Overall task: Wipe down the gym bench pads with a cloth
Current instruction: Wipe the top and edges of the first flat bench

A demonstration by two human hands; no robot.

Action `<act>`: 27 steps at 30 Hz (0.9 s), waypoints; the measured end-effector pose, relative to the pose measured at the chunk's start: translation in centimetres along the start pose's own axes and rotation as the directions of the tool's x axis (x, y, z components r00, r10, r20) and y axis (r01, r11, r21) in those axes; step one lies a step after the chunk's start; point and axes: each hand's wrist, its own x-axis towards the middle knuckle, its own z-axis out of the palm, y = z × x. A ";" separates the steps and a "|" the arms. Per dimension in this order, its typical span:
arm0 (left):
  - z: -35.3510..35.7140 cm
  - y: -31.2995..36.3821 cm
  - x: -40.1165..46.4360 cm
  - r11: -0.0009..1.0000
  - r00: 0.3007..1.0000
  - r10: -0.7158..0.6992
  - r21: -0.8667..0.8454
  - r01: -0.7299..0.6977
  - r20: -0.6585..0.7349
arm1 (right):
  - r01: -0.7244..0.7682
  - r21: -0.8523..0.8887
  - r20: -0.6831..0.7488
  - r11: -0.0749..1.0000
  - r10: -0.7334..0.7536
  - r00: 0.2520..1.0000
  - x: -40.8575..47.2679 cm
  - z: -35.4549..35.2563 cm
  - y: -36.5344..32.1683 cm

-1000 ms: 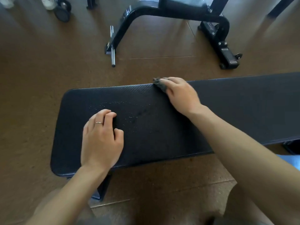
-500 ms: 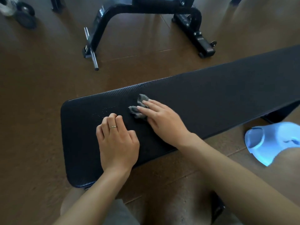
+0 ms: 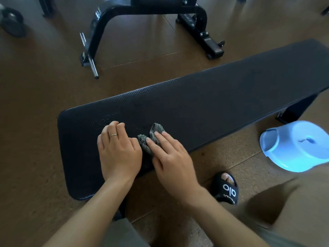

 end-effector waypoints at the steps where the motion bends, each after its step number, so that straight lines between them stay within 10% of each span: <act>1: 0.0 0.0 0.0 1.000 1.000 0.003 -0.009 -0.003 -0.001 | 0.048 -0.030 0.017 0.998 -0.048 0.999 -0.1 -0.5 1.6; 10: 0.1 0.1 -0.1 1.000 1.000 0.000 0.010 0.000 0.016 | -0.536 -0.027 -0.299 0.844 0.505 0.810 3.4 -2.0 11.2; 15: 0.2 0.3 -0.2 1.000 1.000 -0.001 0.014 0.001 0.000 | -0.204 0.052 -0.122 0.978 0.209 0.970 -0.8 1.1 -0.8; 19: 0.0 0.1 -0.2 1.000 1.000 0.007 0.004 -0.007 0.005 | 0.029 -0.042 -0.042 0.999 -0.030 0.999 -0.9 -0.2 3.3; 27: 0.0 0.4 -0.2 1.000 1.000 -0.008 0.016 0.008 0.013 | -0.555 0.015 -0.329 0.832 0.528 0.783 1.8 -1.7 9.1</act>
